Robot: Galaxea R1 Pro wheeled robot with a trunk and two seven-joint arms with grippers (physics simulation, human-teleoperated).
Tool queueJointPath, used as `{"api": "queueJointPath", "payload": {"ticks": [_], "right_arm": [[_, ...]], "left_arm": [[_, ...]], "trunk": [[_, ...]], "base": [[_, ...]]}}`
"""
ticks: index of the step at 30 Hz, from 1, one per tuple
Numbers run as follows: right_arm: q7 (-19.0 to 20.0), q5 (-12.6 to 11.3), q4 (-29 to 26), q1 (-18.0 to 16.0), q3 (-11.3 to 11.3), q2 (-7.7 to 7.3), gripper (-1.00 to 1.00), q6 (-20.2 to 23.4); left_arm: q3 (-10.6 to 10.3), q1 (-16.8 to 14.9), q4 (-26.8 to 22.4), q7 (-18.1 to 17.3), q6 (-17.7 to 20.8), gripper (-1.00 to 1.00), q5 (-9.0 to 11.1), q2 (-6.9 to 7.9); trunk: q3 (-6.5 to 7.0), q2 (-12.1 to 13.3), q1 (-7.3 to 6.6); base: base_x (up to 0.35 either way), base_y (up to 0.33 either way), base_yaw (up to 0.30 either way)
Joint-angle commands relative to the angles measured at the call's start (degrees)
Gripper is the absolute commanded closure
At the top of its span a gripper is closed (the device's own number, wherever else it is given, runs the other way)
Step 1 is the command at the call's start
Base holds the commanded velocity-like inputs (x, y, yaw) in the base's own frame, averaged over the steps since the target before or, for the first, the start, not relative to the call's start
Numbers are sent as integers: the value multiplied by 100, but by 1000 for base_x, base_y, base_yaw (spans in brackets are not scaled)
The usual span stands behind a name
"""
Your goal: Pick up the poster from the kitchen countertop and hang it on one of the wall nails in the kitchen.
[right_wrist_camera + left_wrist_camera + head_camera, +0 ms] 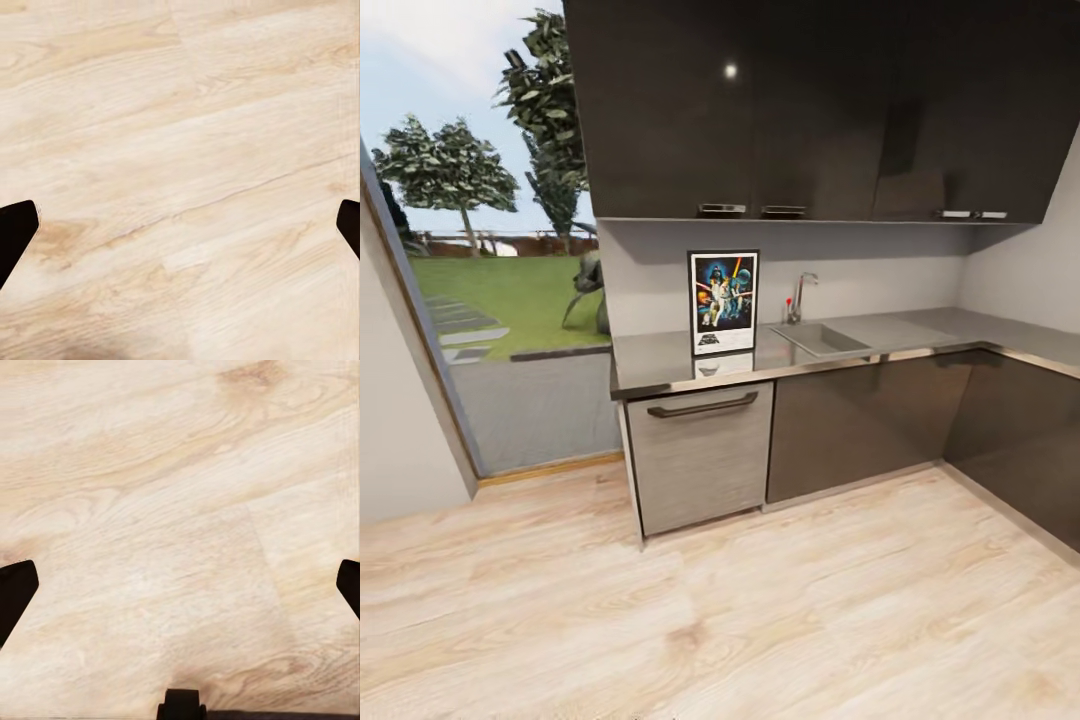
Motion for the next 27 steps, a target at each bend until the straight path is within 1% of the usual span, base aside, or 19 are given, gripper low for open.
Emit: {"api": "queueJointPath", "payload": {"ticks": [1,5,11,18,27], "right_arm": [[-2,1,3,-3,-2,0,-100,-18],[-1,1,5,-3,-5,-4,-100,-18],[3,1,44,-3,-11,-14,-100,-26],[6,7,74,-3,-8,-14,-100,-388],[6,9,82,-3,-5,-9,-100,-478]], "left_arm": [[4,1,-5,2,-12,-100,1,-1],[4,2,-5,2,-10,-100,-2,-1],[-3,3,-5,2,-9,-100,-2,-1],[-4,1,-5,2,-9,-100,-2,-1],[-5,3,-5,2,-9,-100,-2,-1]], "trunk": [[-5,-3,0],[-5,-3,0],[-5,-3,0],[-5,-3,0],[-5,-3,0]], "base": [[3,-2,276],[1,-1,254],[22,-22,79],[180,-167,8],[219,-199,1]]}}
